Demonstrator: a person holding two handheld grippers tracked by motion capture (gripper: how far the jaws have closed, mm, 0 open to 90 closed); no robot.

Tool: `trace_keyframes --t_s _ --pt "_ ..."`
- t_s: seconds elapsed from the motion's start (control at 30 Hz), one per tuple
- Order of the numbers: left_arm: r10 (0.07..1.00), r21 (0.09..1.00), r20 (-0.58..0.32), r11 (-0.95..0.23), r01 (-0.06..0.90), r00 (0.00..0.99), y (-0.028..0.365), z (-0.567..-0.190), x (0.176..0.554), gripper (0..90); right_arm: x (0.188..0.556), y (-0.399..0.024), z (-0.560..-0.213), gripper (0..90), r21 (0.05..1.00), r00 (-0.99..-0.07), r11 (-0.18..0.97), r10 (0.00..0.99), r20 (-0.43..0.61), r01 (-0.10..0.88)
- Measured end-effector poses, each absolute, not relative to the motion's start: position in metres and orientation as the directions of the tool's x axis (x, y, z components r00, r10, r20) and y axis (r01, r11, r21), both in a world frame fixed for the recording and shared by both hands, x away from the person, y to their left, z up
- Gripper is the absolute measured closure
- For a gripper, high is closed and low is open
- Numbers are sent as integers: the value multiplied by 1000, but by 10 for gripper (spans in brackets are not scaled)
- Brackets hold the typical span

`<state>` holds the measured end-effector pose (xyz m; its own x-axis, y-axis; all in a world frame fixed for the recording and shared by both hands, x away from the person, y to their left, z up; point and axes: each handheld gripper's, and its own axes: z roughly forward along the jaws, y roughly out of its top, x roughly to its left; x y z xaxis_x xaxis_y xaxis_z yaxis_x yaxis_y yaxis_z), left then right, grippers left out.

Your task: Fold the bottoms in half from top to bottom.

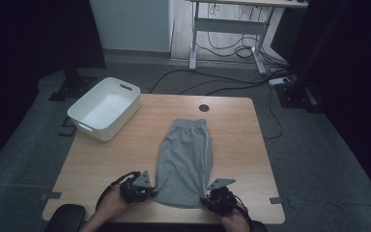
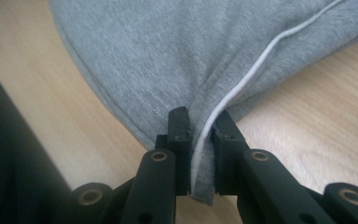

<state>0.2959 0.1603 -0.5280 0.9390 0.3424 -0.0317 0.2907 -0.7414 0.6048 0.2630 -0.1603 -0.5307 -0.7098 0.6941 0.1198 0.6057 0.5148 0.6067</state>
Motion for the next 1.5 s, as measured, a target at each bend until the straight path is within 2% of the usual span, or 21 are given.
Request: trace_keyframes --t_s 0.2,0.4,0.7,0.87,1.13,1.5 --pt "288 654 -86 -706 272 954 164 -515 280 831 246 -171 -520 812 621 -730 516 670 138 591" --pt "322 719 -52 -645 259 945 169 -492 291 831 247 -178 -490 813 680 -735 488 669 111 547" --pt "389 762 20 -603 238 921 168 -468 322 827 282 -171 -459 814 723 -730 491 683 28 487" --pt "436 784 48 -574 236 899 162 -453 352 825 304 -174 -446 814 740 -706 473 708 2 478" --pt "480 786 65 -564 251 875 154 -441 390 821 341 -181 -440 813 768 -674 438 738 -10 468" --pt "532 768 76 -571 291 843 143 -428 440 813 387 -177 -429 812 758 -642 438 766 -33 484"
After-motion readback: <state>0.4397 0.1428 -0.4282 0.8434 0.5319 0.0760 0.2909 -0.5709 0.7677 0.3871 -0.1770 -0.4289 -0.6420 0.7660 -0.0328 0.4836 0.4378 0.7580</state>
